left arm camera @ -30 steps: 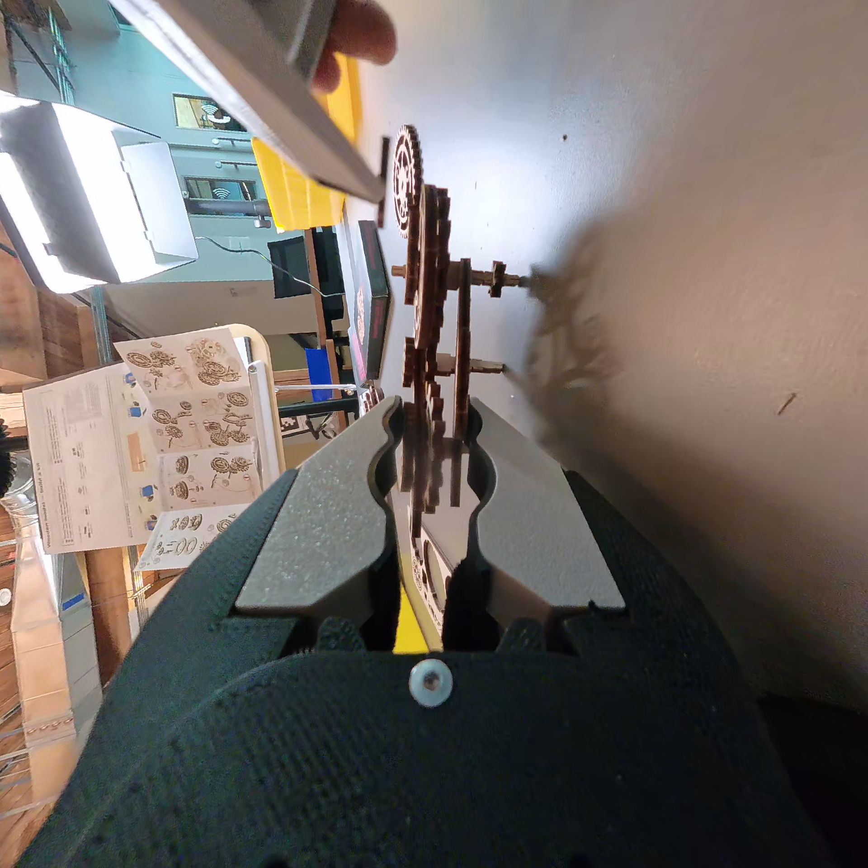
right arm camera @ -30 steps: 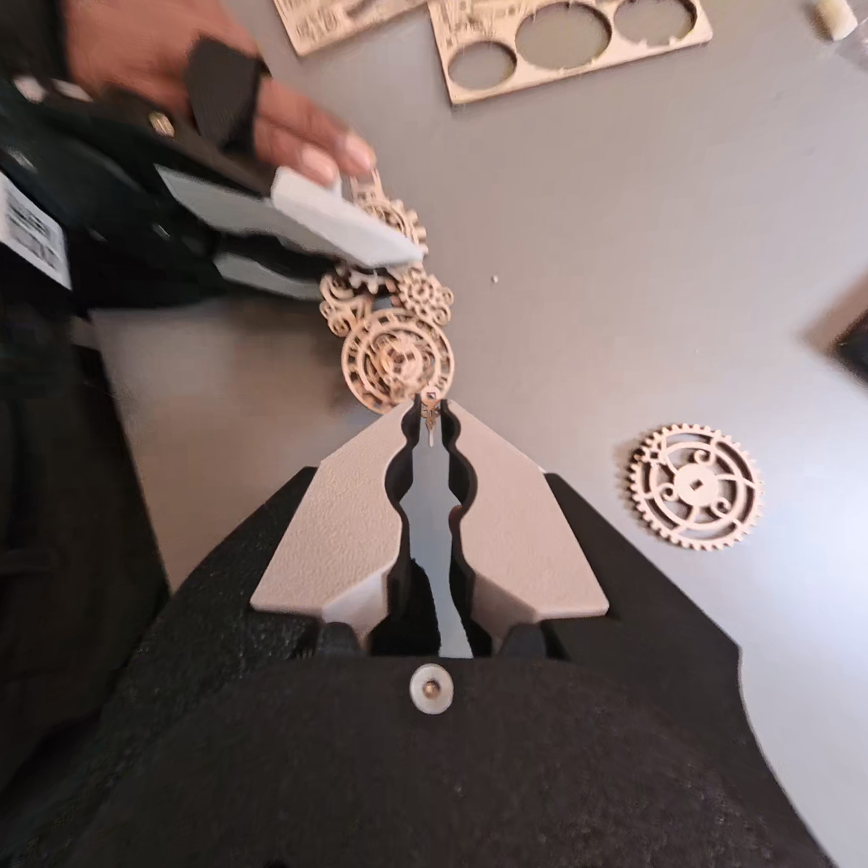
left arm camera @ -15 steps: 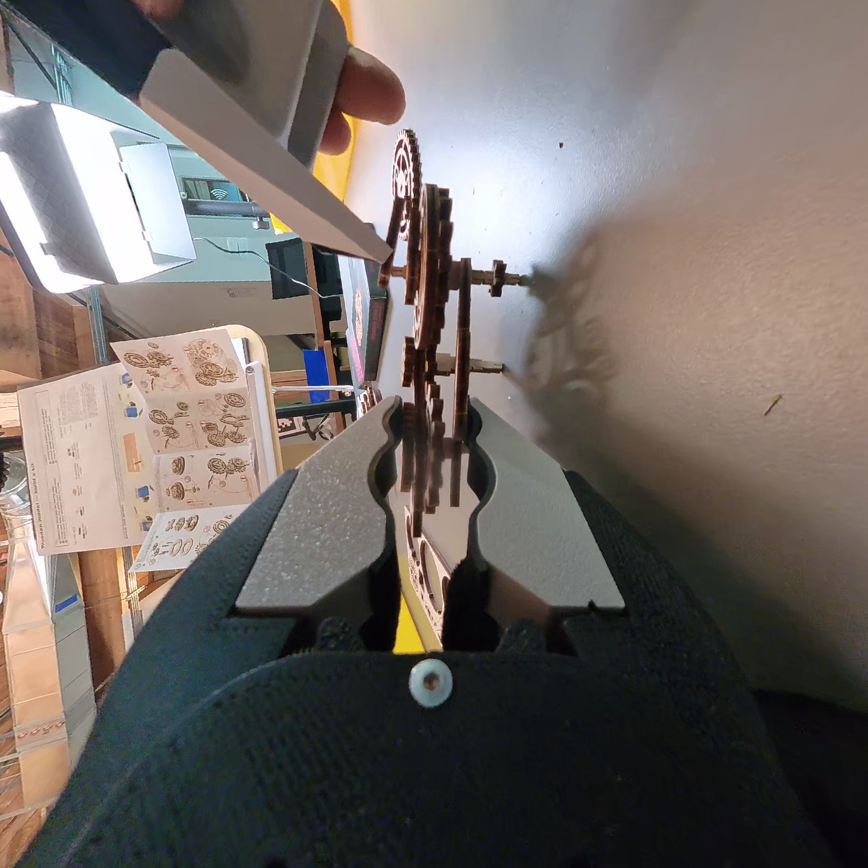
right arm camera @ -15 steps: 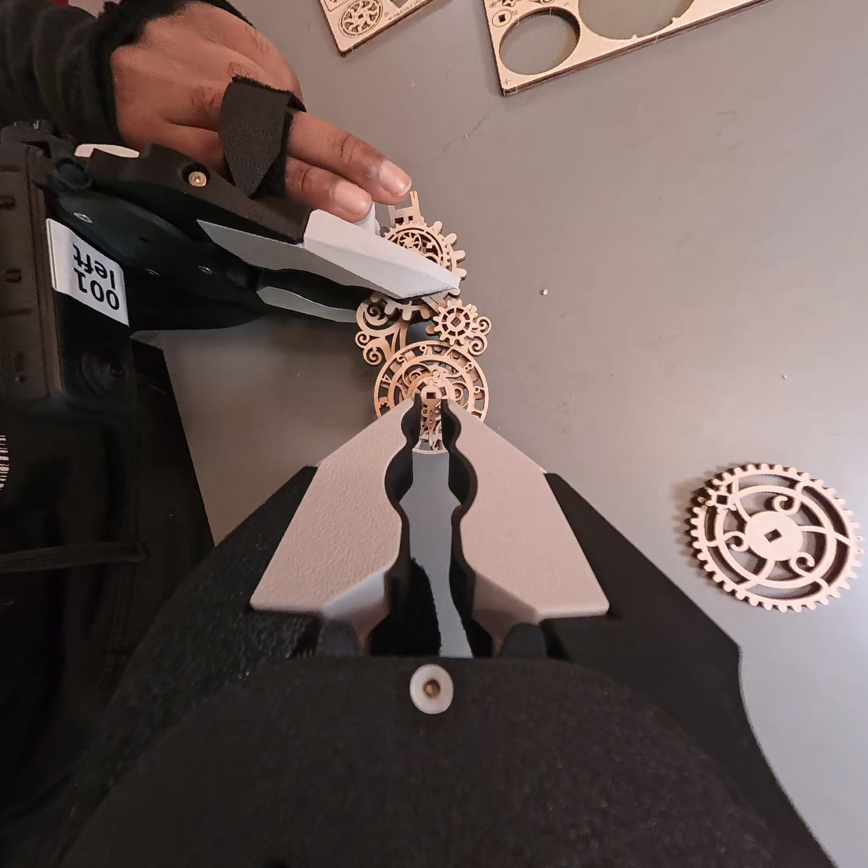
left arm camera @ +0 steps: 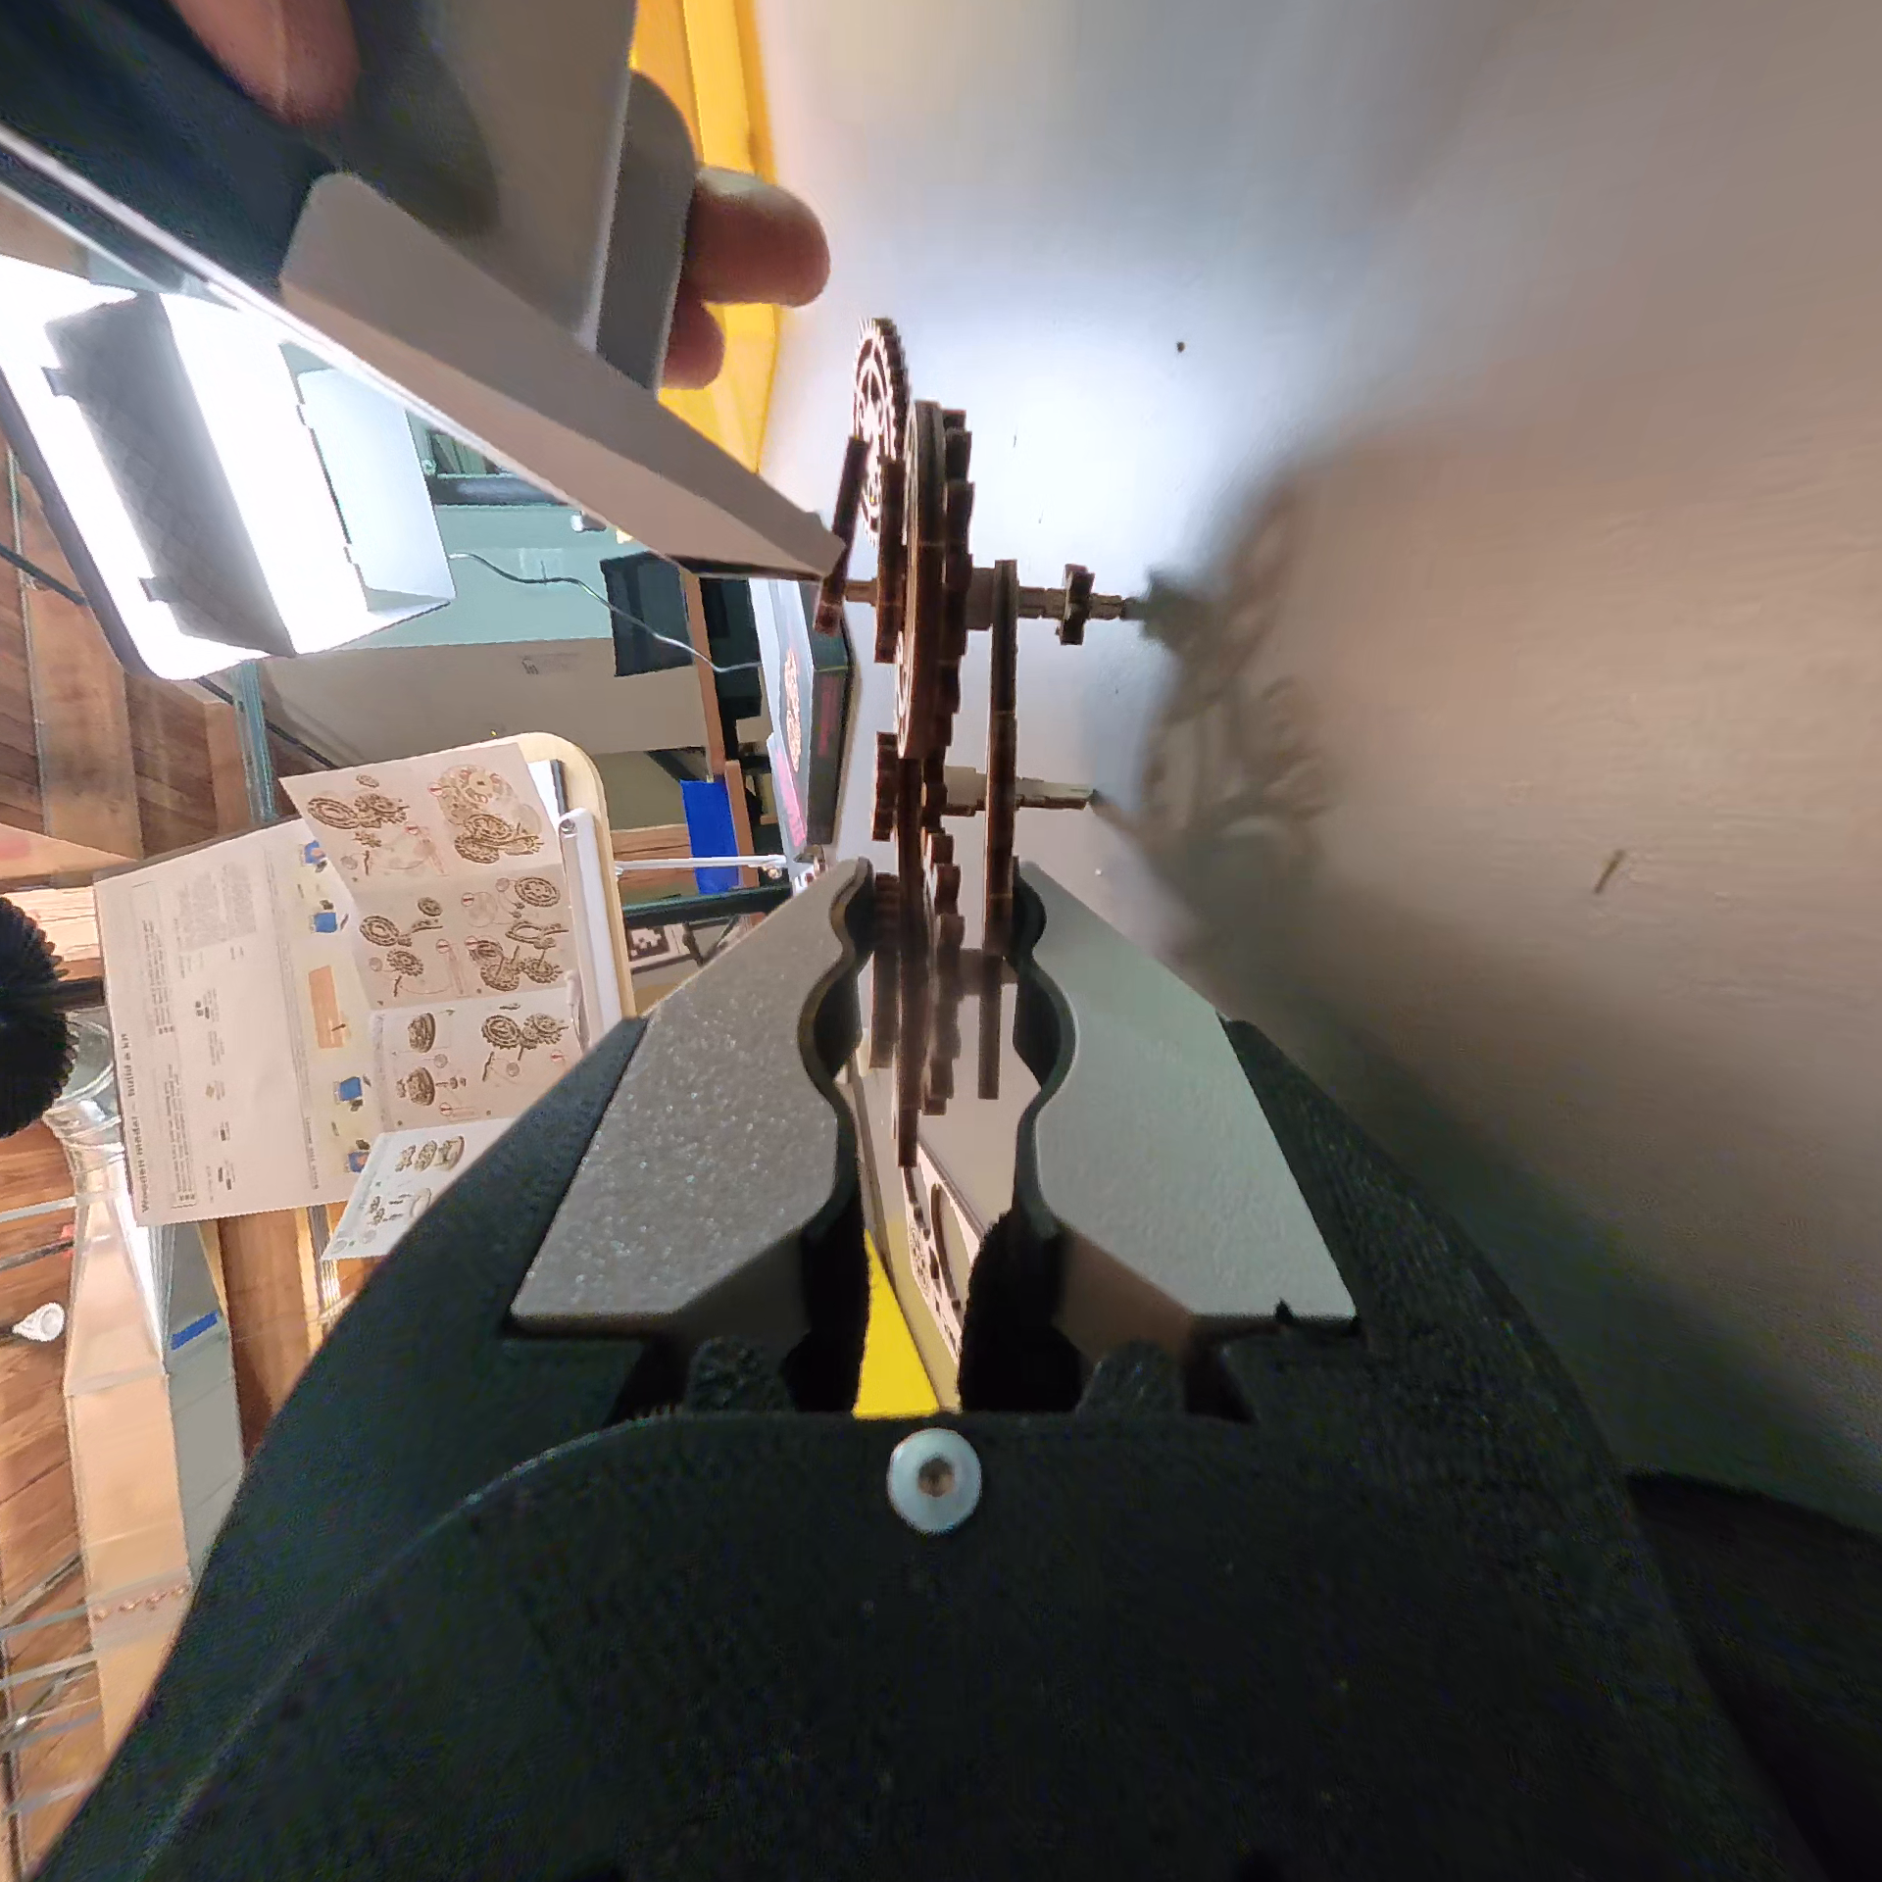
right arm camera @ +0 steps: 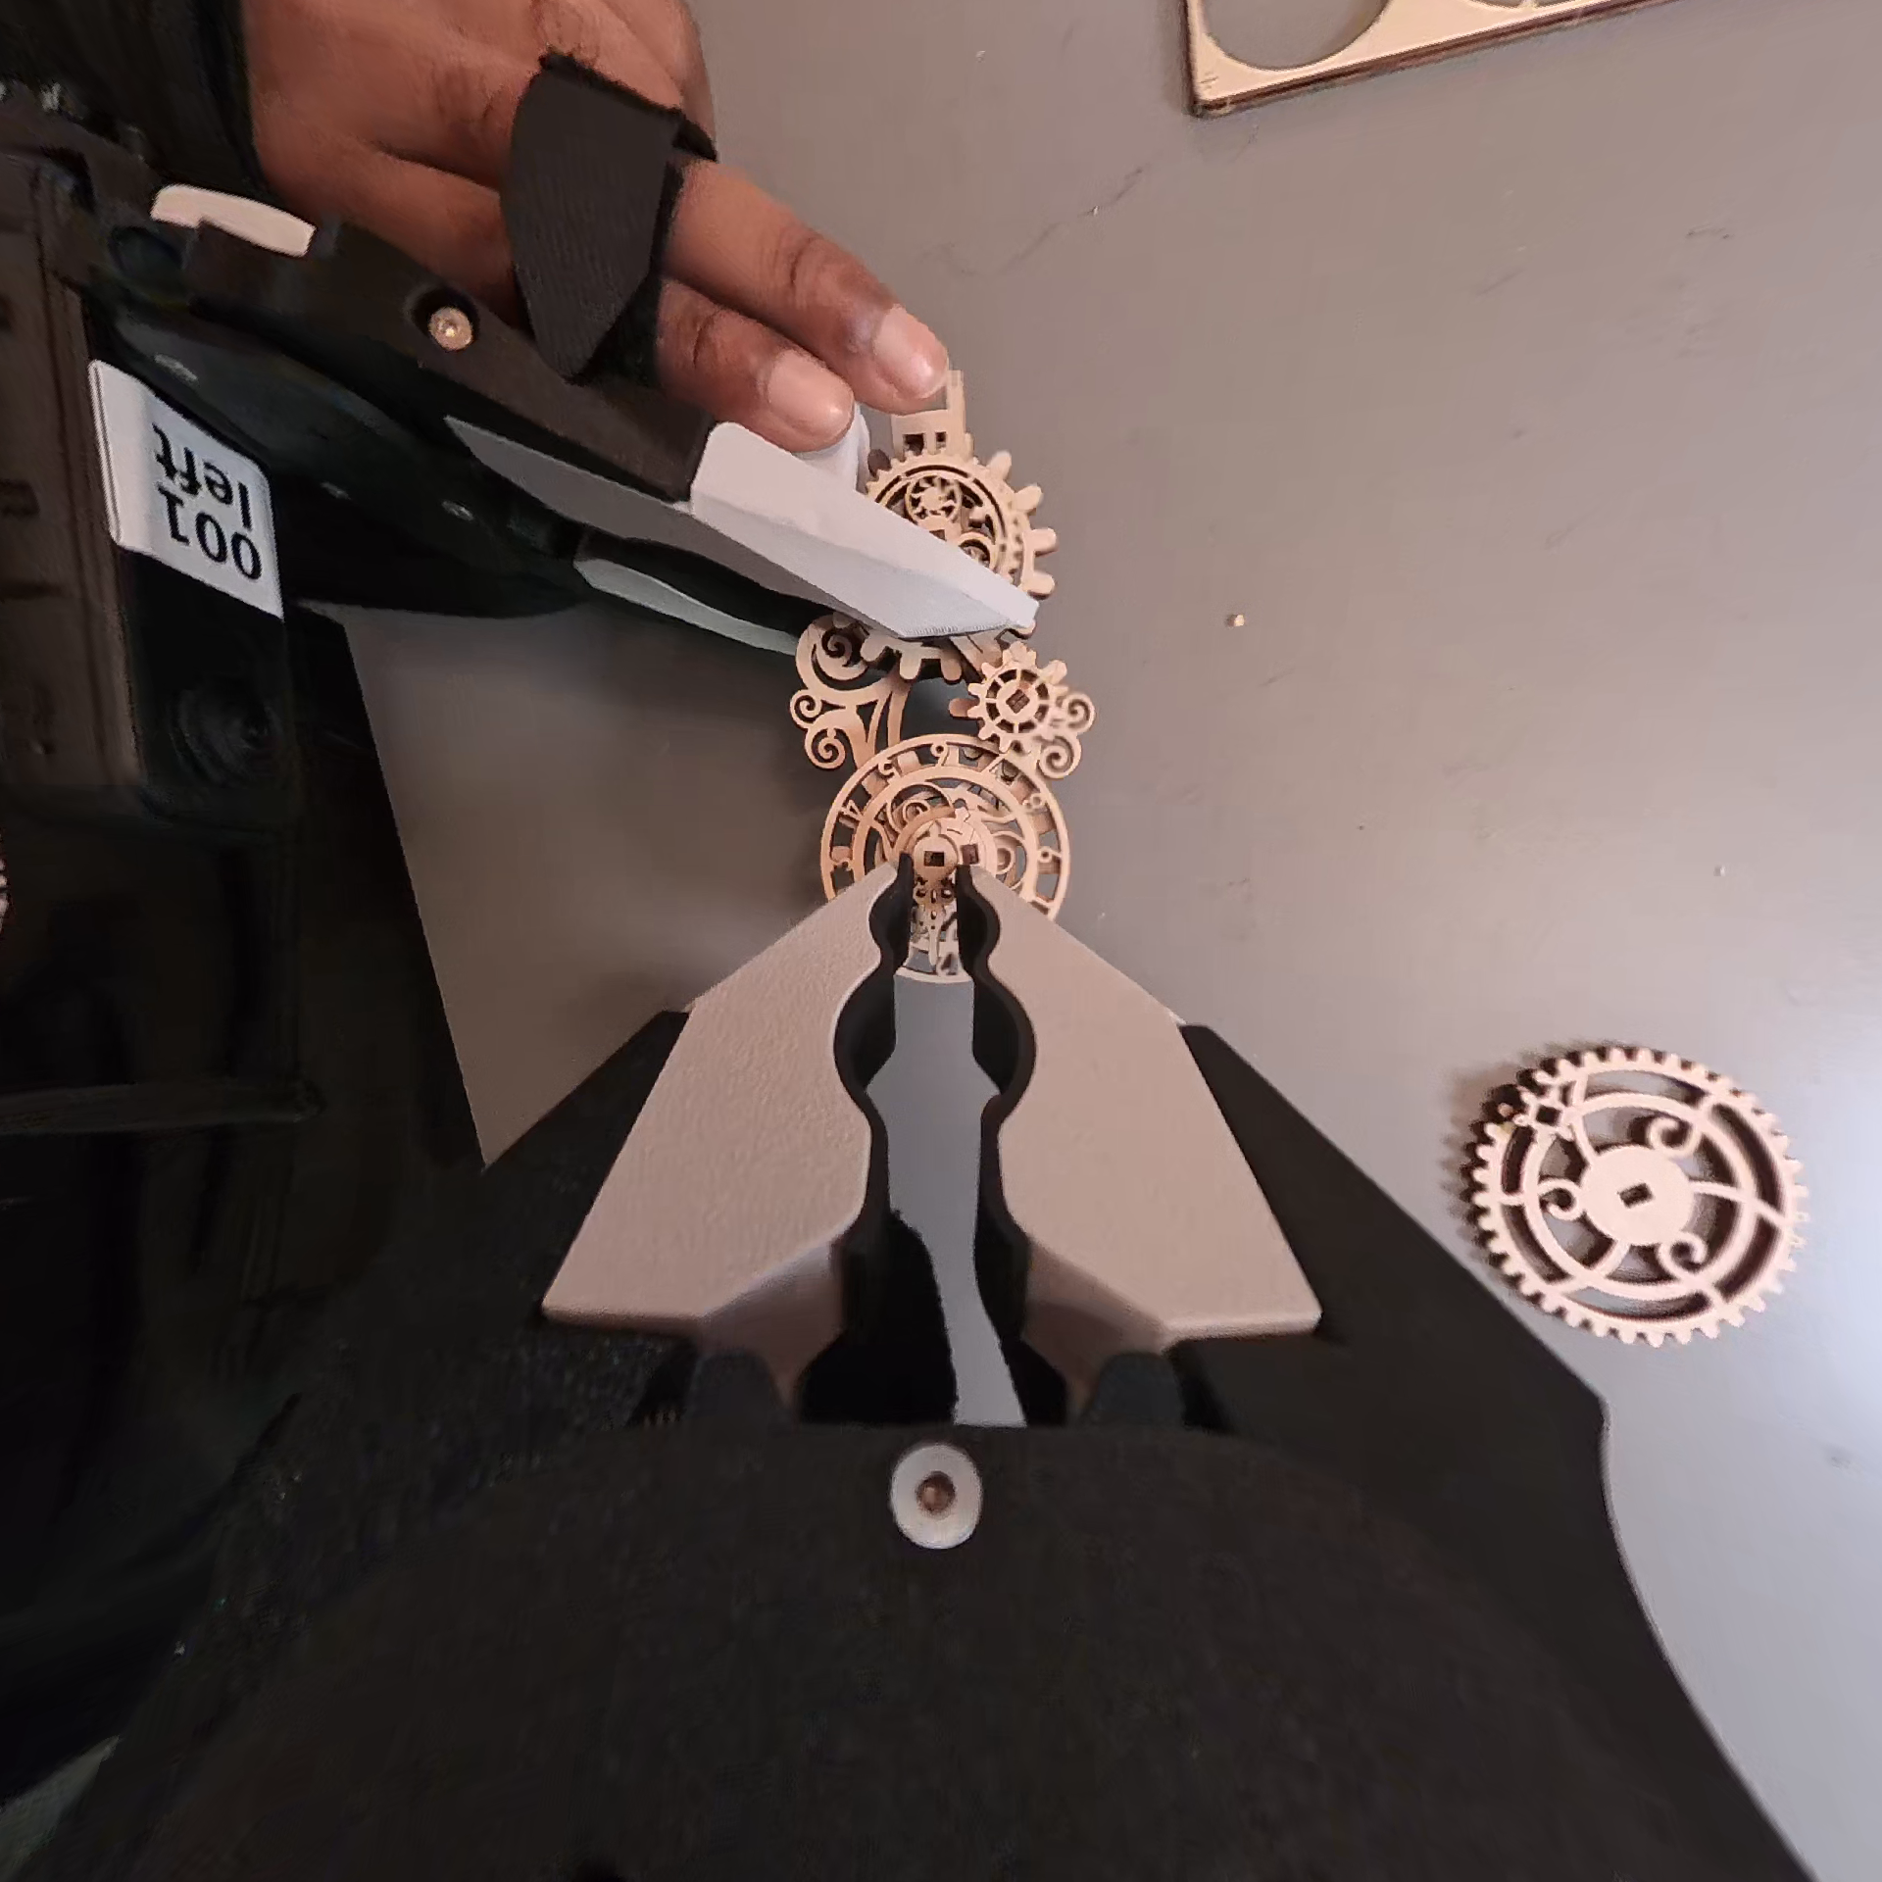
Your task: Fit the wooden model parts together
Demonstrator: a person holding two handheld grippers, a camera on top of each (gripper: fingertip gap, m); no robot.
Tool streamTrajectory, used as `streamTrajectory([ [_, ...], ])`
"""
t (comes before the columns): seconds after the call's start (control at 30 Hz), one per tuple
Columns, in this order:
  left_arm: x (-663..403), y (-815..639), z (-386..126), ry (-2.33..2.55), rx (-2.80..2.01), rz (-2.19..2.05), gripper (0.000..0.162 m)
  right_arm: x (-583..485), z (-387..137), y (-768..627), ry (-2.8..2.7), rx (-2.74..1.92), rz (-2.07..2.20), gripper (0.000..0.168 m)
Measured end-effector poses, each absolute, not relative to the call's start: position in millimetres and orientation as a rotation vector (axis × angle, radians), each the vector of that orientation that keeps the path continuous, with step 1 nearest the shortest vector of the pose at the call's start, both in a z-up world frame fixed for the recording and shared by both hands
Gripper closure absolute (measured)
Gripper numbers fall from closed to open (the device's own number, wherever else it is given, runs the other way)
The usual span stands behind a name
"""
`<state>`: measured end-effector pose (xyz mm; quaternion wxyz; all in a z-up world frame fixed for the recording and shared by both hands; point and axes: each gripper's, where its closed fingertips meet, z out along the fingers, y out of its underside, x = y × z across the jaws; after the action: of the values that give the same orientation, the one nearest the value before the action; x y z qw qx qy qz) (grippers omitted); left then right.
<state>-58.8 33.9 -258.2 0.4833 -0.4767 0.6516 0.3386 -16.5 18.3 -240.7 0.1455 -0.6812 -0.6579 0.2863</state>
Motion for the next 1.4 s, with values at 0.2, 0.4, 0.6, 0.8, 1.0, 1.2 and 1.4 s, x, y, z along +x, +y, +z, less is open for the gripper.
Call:
streamTrajectory([
  [0.2, -54, 28, -260, 1.602, -1.137, 0.778, 0.138, -17, -241, 15, -1.970, -1.886, 0.824, 0.162],
  [0.4, -48, 23, -262, 1.615, -1.130, 0.697, 0.135, -16, -245, 17, -2.002, -1.863, 0.867, 0.161],
  [0.6, -45, 19, -265, 1.626, -1.145, 0.627, 0.128, -16, -241, 18, -2.004, -1.809, 0.916, 0.158],
  [0.8, -46, 19, -265, 1.620, -1.166, 0.591, 0.126, -8, -227, 23, -1.928, -1.745, 0.902, 0.153],
  [1.0, -45, 21, -266, 1.609, -1.189, 0.563, 0.126, 4, -231, 13, -1.835, -1.752, 0.822, 0.148],
  [1.2, -48, 25, -264, 1.585, -1.199, 0.587, 0.131, 15, -245, 22, -1.705, -1.780, 0.812, 0.146],
  [1.4, -55, 36, -261, 1.526, -1.274, 0.553, 0.138, 13, -257, 29, -1.708, -1.545, 0.529, 0.123],
])
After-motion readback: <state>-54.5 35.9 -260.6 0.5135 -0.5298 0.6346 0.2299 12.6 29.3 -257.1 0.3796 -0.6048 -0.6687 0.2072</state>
